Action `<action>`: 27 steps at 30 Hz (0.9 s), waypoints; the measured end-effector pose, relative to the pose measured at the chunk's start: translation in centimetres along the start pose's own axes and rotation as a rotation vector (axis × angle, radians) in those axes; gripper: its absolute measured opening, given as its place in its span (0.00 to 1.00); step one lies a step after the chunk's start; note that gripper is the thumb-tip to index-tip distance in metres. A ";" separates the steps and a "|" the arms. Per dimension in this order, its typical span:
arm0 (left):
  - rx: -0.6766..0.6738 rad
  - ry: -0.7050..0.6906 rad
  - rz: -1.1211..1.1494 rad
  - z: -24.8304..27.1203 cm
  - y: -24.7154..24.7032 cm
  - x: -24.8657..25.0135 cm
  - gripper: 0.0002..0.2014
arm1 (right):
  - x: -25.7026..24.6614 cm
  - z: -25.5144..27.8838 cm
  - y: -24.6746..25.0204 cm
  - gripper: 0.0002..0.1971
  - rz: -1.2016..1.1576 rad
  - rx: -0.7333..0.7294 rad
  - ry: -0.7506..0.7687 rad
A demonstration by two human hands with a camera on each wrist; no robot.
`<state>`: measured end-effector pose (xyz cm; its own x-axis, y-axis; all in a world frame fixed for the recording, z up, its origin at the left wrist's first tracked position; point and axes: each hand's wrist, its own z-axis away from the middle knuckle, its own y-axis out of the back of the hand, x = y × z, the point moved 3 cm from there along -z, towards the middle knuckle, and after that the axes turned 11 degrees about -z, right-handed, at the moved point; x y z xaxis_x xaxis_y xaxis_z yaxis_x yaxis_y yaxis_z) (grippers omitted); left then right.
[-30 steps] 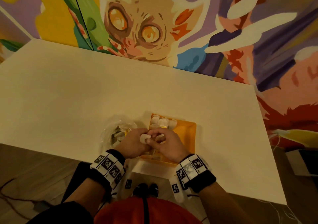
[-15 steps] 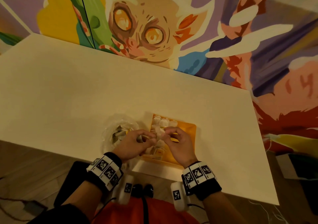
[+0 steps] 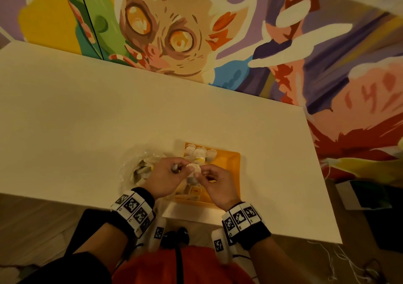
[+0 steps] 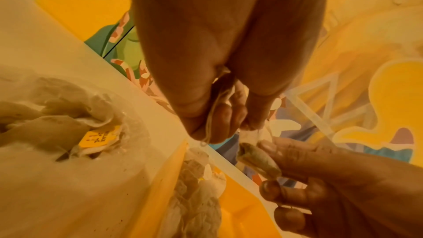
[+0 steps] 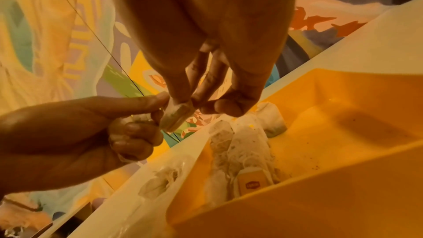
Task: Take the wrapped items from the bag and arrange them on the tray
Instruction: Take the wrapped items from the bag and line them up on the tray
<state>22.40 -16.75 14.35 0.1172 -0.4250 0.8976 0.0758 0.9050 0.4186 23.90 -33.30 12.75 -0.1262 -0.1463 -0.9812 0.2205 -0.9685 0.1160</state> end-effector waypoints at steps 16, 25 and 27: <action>0.019 0.410 -0.542 -2.6 -0.8 -4.1 0.15 | 2.2 -7.7 4.5 0.07 0.414 0.198 -0.424; 0.014 0.391 -0.552 -3.0 -1.5 -4.1 0.12 | 3.0 -9.6 4.2 0.11 0.451 0.127 -0.598; 0.011 0.400 -0.530 -3.0 -1.4 -4.2 0.12 | 3.2 -10.0 3.9 0.12 0.438 0.132 -0.623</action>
<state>24.76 -16.32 9.57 0.4254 -0.7851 0.4501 0.2144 0.5706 0.7928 34.00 -35.57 8.57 -0.5837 -0.5704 -0.5779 0.2634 -0.8062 0.5298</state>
